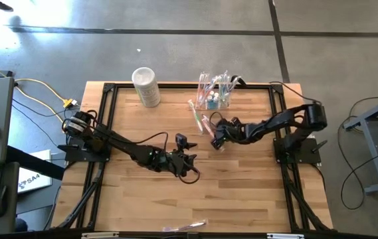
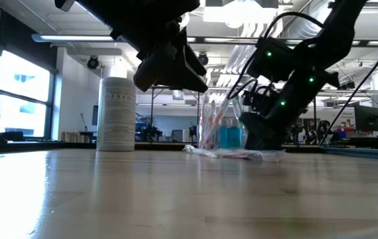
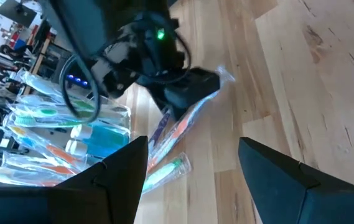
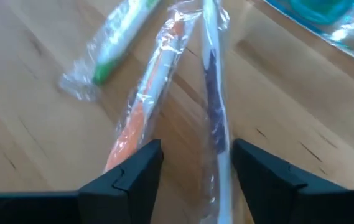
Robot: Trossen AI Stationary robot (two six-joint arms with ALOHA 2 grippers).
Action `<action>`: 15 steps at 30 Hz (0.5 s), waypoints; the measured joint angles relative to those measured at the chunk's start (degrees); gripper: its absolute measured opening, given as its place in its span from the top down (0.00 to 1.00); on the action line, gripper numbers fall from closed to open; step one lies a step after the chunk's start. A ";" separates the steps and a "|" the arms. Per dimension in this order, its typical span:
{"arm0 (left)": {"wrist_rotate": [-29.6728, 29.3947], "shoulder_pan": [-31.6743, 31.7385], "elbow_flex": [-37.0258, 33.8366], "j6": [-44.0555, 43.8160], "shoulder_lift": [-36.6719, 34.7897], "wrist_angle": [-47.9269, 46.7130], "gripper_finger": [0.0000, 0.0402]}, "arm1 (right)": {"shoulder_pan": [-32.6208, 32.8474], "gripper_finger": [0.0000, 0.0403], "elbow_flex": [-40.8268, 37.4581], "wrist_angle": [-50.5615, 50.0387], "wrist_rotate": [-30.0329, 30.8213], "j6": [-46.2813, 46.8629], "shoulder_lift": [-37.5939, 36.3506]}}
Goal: Pick & Place toothbrushing station
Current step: Put the violet toothbrush into the transparent organizer
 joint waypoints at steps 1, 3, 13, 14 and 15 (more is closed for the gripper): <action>0.23 0.00 0.00 0.00 0.00 -0.13 0.39 | -0.45 0.54 0.05 0.58 -0.79 0.22 0.62; 0.48 0.00 0.00 -0.01 0.00 -0.19 0.39 | -1.02 0.60 0.13 0.68 -1.64 0.14 1.06; 1.87 0.00 0.00 -2.91 0.00 -3.66 0.39 | -0.91 0.96 -0.12 1.60 -3.09 1.19 0.77; 1.98 0.00 0.00 -3.14 0.00 -3.93 0.39 | -0.72 0.96 -0.13 1.59 -2.66 1.87 0.79; 2.16 0.00 0.00 -3.35 -0.02 -4.28 0.39 | -0.57 0.96 -0.13 1.56 -2.39 2.42 0.81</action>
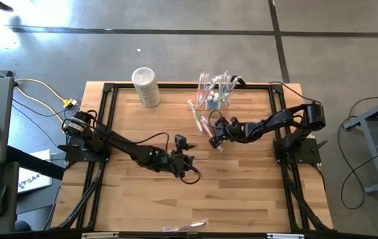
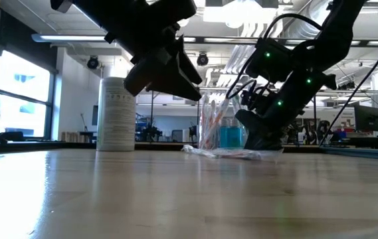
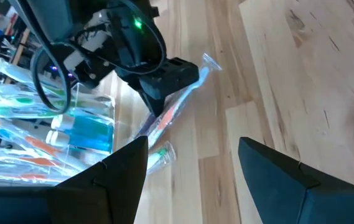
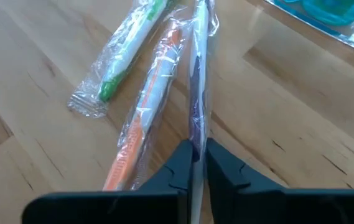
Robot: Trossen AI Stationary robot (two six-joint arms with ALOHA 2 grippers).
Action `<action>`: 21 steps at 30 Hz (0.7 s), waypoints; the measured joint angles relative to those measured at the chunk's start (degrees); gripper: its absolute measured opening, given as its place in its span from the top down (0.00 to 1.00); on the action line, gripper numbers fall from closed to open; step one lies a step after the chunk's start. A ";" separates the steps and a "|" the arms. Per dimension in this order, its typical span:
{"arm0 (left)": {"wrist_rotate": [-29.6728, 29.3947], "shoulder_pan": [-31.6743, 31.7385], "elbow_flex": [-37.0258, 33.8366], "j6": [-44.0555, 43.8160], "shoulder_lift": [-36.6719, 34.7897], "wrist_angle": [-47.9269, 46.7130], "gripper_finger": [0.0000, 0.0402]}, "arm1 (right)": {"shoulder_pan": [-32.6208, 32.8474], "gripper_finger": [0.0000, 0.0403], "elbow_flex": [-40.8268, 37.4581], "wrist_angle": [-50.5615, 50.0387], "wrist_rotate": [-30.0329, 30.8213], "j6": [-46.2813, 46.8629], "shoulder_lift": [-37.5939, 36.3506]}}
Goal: Pick & Place toothbrushing station
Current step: Put the violet toothbrush into the transparent organizer
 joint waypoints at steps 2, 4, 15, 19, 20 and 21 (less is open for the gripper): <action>0.36 0.00 0.00 -0.65 0.00 -0.49 0.39 | 0.32 0.97 -0.02 0.00 0.27 0.33 0.00; 0.53 0.00 0.00 -0.98 0.02 -0.61 0.39 | 0.74 0.97 -0.05 -0.22 0.65 0.53 -0.25; 0.93 1.25 0.00 -1.11 0.02 -0.61 0.39 | 4.02 0.98 -0.52 -4.05 1.80 1.09 -4.61; 2.78 1.91 0.00 -1.27 0.01 -0.65 0.39 | 5.21 0.98 -0.62 -8.04 1.76 2.62 -7.40; 3.25 2.05 0.00 -1.42 0.02 -0.65 0.39 | 5.55 0.98 -0.68 -8.81 1.91 3.14 -7.90; 3.31 2.31 0.00 -1.53 0.02 -0.65 0.39 | 5.83 0.98 -0.62 -9.18 2.01 3.53 -8.25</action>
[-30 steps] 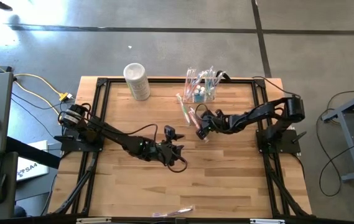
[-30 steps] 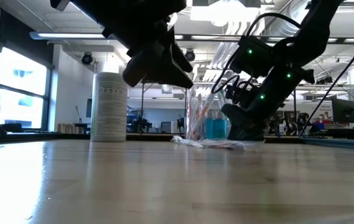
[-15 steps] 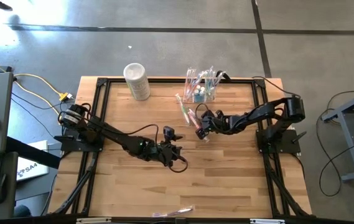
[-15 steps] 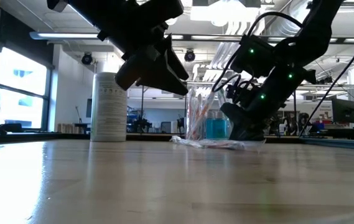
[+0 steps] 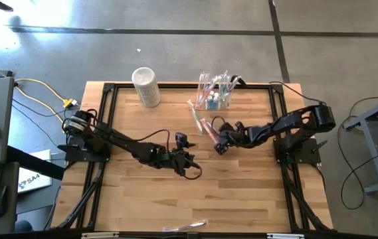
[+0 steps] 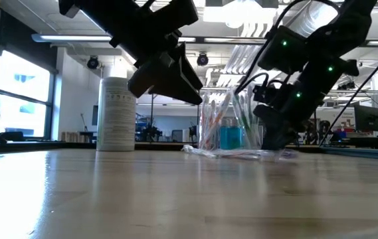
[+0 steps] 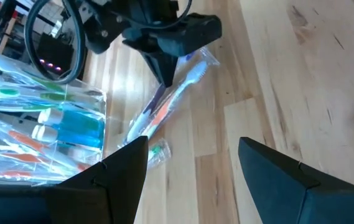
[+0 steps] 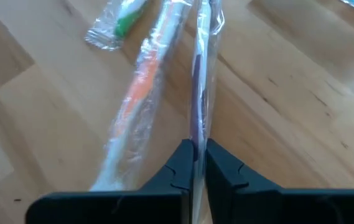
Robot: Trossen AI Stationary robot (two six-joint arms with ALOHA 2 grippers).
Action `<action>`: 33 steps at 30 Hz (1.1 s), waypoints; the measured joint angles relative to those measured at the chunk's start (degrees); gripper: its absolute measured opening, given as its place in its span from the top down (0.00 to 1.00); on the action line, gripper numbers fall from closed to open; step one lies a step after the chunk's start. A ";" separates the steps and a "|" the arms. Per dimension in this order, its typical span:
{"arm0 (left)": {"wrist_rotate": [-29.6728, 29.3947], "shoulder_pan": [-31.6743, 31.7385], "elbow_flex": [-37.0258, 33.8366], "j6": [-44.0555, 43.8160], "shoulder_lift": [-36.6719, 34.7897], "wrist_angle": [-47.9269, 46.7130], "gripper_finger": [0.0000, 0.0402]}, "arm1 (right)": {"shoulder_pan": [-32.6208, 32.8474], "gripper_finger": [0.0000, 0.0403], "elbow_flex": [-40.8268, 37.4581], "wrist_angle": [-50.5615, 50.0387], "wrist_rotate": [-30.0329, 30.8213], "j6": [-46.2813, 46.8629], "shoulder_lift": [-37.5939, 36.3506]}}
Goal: Pick & Place toothbrushing station
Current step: Put the violet toothbrush into the transparent organizer
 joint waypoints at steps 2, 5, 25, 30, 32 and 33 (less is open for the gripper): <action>0.02 -0.09 0.00 -0.02 0.00 -0.02 0.39 | 0.61 0.98 0.11 -1.02 1.00 0.60 -0.46; 0.02 -0.08 0.00 -0.02 -0.01 -0.13 0.39 | 1.29 0.98 0.12 -1.89 2.33 1.63 -0.54; 0.00 -0.08 0.00 0.17 0.00 -0.71 0.39 | 1.83 0.98 0.27 -1.53 3.11 1.61 -0.69; -0.01 -0.08 0.00 0.18 0.00 -0.79 0.39 | 2.65 0.98 0.84 -2.11 2.95 1.55 -0.71; -0.01 -0.10 0.00 0.42 0.00 -0.78 0.39 | 3.28 0.98 2.20 -4.46 2.96 1.52 -0.76; -0.02 -0.11 0.00 0.68 0.00 -0.78 0.39 | 3.60 0.98 3.05 -6.05 3.08 1.53 -0.79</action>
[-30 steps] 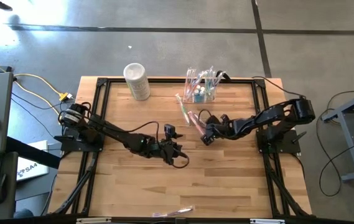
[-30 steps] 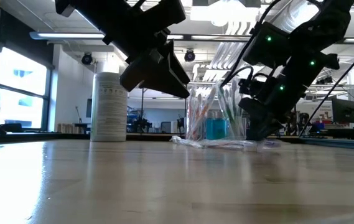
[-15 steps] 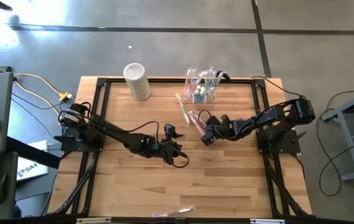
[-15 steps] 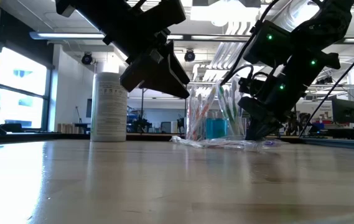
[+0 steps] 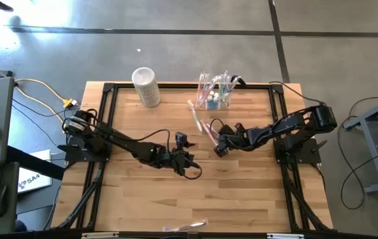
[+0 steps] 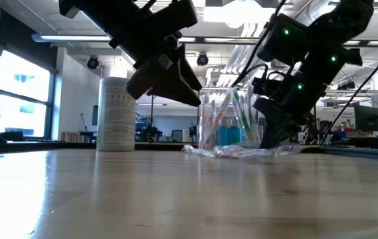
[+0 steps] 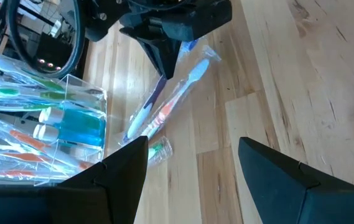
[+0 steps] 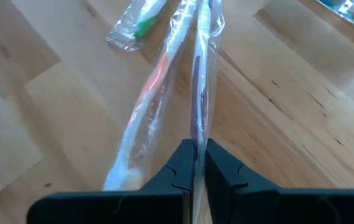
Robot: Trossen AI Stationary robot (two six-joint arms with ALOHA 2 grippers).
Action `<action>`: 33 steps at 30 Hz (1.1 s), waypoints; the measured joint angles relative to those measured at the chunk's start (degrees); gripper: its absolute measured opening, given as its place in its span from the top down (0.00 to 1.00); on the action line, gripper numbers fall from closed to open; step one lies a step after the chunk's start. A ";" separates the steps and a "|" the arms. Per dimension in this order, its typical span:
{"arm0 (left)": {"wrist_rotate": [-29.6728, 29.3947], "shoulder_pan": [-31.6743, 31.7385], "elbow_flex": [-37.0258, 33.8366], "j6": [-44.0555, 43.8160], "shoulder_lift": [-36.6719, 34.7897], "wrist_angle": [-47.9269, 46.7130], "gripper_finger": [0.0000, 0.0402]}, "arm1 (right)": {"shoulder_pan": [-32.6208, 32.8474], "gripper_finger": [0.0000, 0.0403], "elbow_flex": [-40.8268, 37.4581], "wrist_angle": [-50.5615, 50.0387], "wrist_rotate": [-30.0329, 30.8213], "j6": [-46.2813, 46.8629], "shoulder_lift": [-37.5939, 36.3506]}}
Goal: Pick & Place toothbrushing station
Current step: Put the violet toothbrush into the transparent organizer
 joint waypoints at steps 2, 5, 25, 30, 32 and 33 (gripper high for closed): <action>-0.01 0.00 0.00 0.49 0.00 -0.01 0.39 | 0.73 0.98 2.10 -3.68 0.40 0.00 -0.01; -0.06 0.00 0.00 1.64 0.00 0.00 0.39 | 2.13 0.98 6.03 -9.74 1.46 0.00 -0.01; -10.94 -0.04 0.01 18.10 0.00 13.19 0.39 | 11.63 0.98 22.71 -17.82 0.06 -3.41 -5.16; -11.31 0.02 0.02 23.89 0.00 16.01 0.39 | 11.81 0.98 22.68 -15.25 -0.05 -4.78 -5.06; -10.76 0.02 0.02 25.61 0.00 16.09 0.39 | 12.11 0.98 22.68 -13.72 -0.90 -5.32 -5.06; -10.67 0.02 0.02 26.10 0.00 15.92 0.39 | 12.14 0.98 22.68 -13.18 -1.64 -5.98 -5.06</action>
